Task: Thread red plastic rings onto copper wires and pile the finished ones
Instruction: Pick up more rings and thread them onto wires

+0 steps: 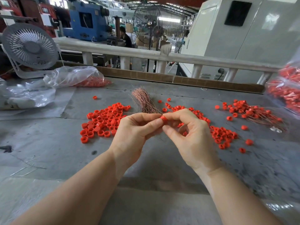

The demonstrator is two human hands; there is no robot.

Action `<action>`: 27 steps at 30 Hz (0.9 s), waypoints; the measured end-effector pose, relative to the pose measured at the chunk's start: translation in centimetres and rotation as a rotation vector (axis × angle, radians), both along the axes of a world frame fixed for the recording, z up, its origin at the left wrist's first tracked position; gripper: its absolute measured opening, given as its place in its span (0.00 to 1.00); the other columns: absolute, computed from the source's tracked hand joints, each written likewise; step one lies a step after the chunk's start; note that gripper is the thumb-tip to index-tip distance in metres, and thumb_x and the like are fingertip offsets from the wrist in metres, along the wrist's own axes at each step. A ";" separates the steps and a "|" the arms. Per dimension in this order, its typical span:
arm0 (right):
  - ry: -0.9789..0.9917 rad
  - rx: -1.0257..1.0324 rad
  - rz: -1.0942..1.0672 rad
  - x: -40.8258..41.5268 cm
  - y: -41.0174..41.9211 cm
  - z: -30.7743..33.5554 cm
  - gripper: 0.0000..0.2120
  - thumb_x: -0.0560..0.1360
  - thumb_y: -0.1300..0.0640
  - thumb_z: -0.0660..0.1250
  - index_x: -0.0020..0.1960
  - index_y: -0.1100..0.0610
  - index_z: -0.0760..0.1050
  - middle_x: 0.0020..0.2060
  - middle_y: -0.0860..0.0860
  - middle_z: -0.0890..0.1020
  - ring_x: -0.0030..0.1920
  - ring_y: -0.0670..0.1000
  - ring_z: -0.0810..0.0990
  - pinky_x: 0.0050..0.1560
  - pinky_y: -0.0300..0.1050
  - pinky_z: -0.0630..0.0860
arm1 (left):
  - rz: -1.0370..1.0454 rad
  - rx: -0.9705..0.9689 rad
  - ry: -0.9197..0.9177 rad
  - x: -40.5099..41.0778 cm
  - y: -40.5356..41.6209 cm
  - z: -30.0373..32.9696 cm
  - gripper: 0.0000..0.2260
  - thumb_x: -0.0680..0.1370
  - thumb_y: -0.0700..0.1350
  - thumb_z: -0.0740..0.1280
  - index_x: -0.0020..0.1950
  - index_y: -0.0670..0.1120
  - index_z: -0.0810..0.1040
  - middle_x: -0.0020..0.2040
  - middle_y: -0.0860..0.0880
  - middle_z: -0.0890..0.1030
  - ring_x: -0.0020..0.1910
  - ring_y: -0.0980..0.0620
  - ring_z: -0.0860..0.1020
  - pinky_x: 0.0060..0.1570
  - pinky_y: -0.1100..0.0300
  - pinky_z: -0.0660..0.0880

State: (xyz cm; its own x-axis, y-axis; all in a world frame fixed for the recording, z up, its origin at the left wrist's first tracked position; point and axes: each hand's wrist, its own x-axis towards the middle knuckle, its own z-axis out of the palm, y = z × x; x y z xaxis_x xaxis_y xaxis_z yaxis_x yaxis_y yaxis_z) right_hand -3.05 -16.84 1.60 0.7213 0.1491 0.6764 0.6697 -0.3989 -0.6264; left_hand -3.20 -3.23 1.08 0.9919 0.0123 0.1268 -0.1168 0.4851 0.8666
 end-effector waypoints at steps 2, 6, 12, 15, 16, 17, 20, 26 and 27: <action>-0.047 -0.021 -0.044 0.0 0.0 -0.2 0.09 0.67 0.64 0.73 0.45 0.56 0.80 0.40 0.48 0.80 0.38 0.44 0.75 0.39 0.27 0.67 | -0.014 -0.008 0.007 -0.1 -0.1 0.0 0.11 0.62 0.37 0.70 0.43 0.35 0.81 0.40 0.39 0.84 0.40 0.48 0.83 0.40 0.62 0.80; -0.084 -0.059 -0.133 0.2 0.1 -0.4 0.07 0.65 0.58 0.74 0.42 0.57 0.80 0.37 0.46 0.78 0.38 0.43 0.74 0.40 0.27 0.66 | -0.002 0.074 0.016 0.0 -0.3 -0.1 0.08 0.61 0.42 0.71 0.37 0.41 0.84 0.37 0.43 0.84 0.38 0.52 0.82 0.42 0.61 0.80; -0.130 -0.104 -0.197 0.4 0.0 -0.5 0.04 0.67 0.62 0.74 0.39 0.59 0.79 0.35 0.48 0.79 0.36 0.46 0.75 0.39 0.34 0.70 | -0.053 0.164 0.074 -0.4 -0.2 0.3 0.08 0.65 0.46 0.69 0.37 0.43 0.85 0.36 0.45 0.84 0.35 0.55 0.82 0.32 0.66 0.77; -0.160 -0.147 -0.215 0.2 -0.2 -0.4 0.02 0.68 0.62 0.69 0.39 0.60 0.79 0.35 0.50 0.79 0.36 0.49 0.76 0.38 0.45 0.75 | -0.080 0.161 0.089 -0.5 -0.2 0.4 0.09 0.68 0.45 0.67 0.39 0.42 0.85 0.39 0.44 0.84 0.38 0.52 0.83 0.33 0.66 0.77; -0.173 -0.167 -0.225 0.2 -0.2 -0.3 0.01 0.68 0.63 0.69 0.39 0.61 0.78 0.35 0.51 0.79 0.36 0.51 0.76 0.38 0.47 0.75 | -0.083 0.164 0.090 -0.6 -0.2 0.5 0.09 0.69 0.45 0.66 0.39 0.43 0.85 0.39 0.44 0.84 0.39 0.52 0.83 0.33 0.65 0.77; -0.184 -0.187 -0.236 0.1 -0.2 -0.2 0.01 0.68 0.64 0.70 0.38 0.62 0.78 0.35 0.52 0.79 0.36 0.52 0.76 0.37 0.49 0.76 | -0.086 0.166 0.090 -0.6 -0.2 0.5 0.09 0.69 0.45 0.66 0.38 0.43 0.85 0.39 0.44 0.84 0.39 0.52 0.83 0.33 0.65 0.77; -0.212 -0.253 -0.269 -0.1 -0.1 0.0 0.04 0.67 0.67 0.71 0.38 0.63 0.77 0.34 0.54 0.78 0.36 0.56 0.77 0.37 0.51 0.76 | -0.092 0.169 0.095 -0.7 -0.3 0.6 0.10 0.73 0.42 0.65 0.38 0.43 0.85 0.39 0.44 0.84 0.38 0.52 0.83 0.33 0.65 0.77; -0.267 -0.334 -0.309 -0.3 0.0 0.1 0.03 0.66 0.67 0.69 0.36 0.63 0.75 0.32 0.55 0.77 0.35 0.57 0.76 0.38 0.43 0.68 | -0.092 0.171 0.092 -0.7 -0.3 0.6 0.11 0.75 0.40 0.63 0.38 0.42 0.84 0.37 0.44 0.84 0.36 0.52 0.83 0.32 0.65 0.77; -0.271 -0.346 -0.315 -0.3 0.0 0.1 0.03 0.66 0.66 0.68 0.36 0.63 0.74 0.32 0.55 0.77 0.35 0.57 0.76 0.38 0.43 0.68 | -0.091 0.176 0.089 -0.7 -0.3 0.6 0.11 0.75 0.40 0.64 0.38 0.42 0.85 0.37 0.44 0.84 0.36 0.52 0.83 0.33 0.65 0.77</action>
State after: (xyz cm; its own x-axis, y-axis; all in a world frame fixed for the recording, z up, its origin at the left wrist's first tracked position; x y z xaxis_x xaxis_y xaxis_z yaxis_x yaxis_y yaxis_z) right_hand -3.39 -16.80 1.66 0.5733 0.2012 0.7943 0.6039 -0.7589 -0.2436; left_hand -3.94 -3.57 1.66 0.9952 -0.0925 0.0313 0.0010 0.3302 0.9439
